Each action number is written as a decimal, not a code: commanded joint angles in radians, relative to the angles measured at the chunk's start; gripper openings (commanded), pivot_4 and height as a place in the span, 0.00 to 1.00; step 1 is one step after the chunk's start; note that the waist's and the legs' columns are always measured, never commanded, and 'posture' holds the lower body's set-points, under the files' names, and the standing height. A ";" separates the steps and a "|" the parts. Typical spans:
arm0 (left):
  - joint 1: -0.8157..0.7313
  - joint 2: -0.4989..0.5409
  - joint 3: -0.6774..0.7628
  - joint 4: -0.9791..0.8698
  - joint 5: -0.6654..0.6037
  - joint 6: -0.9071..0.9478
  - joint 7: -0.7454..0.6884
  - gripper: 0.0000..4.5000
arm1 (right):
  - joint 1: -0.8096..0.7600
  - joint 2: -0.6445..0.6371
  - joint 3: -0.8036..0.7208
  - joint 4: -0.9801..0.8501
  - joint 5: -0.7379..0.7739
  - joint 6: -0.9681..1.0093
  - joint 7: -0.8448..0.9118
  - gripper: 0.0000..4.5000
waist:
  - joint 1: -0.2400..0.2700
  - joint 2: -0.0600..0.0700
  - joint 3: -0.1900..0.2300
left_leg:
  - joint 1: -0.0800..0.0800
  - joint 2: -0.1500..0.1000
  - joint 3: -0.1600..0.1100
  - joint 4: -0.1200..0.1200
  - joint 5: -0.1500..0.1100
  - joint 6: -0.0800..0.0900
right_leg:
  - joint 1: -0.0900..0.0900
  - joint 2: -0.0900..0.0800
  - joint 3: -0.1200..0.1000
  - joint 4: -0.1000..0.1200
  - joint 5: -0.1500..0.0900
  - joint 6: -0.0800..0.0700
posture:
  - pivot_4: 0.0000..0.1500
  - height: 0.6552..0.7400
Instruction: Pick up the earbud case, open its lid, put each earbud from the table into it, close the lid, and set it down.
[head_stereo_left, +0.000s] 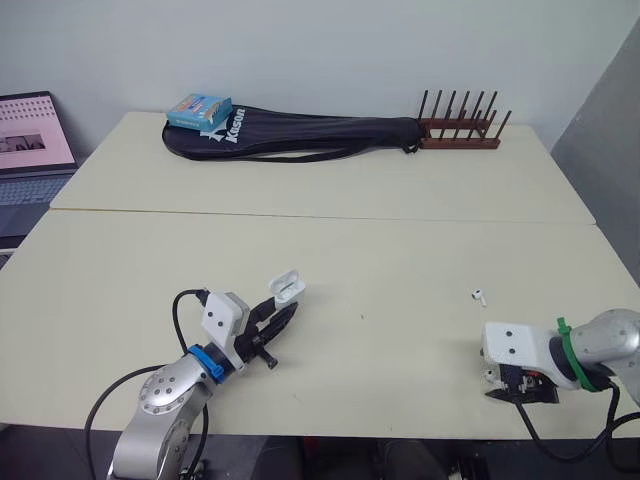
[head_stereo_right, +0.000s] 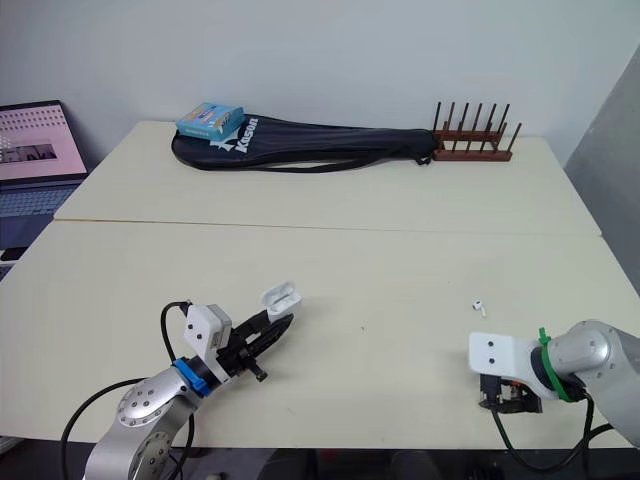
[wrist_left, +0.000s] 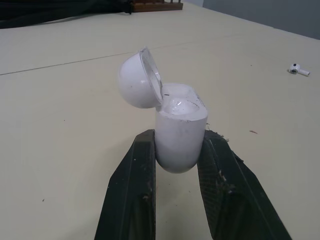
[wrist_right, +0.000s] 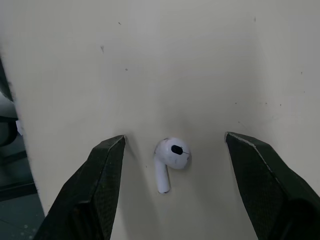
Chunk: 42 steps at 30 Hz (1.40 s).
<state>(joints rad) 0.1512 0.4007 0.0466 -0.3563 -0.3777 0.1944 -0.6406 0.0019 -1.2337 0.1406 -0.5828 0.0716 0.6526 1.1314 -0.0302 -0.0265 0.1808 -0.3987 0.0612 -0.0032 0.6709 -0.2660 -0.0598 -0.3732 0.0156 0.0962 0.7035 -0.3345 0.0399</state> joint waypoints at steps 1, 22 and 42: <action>-0.005 -0.003 -0.001 -0.043 -0.006 -0.012 0.006 0.18 | -0.010 0.005 0.011 0.020 -0.019 0.006 -0.018 0.73 | 0.000 0.000 0.000 | 0.000 0.000 0.000 0.000 0.000 0.000 | 0.000 0.000 0.000 0.000 0.000 0.000 | 1.00 0.63; -0.054 -0.027 -0.018 -0.021 -0.014 -0.021 -0.003 0.18 | -0.151 0.054 -0.061 0.000 0.125 0.091 0.019 0.09 | -0.001 -0.007 -0.004 | 0.000 0.000 0.000 0.001 0.000 0.000 | 0.001 0.000 0.000 -0.001 0.000 0.000 | 1.00 0.63; -0.253 -0.125 -0.089 0.081 -0.002 -0.082 -0.018 0.18 | -0.493 1.053 -0.150 0.051 0.417 0.138 -0.541 0.09 | 0.000 -0.006 -0.004 | -0.003 0.000 -0.007 -0.004 0.000 0.000 | -0.002 0.000 -0.006 -0.001 0.001 0.001 | 1.00 0.63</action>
<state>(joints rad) -0.0906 0.2800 -0.0384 -0.2624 -0.3790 0.1405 -0.6514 -0.4994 -0.1866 -0.0106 -0.4984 0.4647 0.8302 0.6046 -0.0299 -0.0326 0.1770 -0.4018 0.0611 -0.0113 0.6662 -0.2658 -0.0600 -0.3751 0.0160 0.0906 0.7024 -0.3336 0.0404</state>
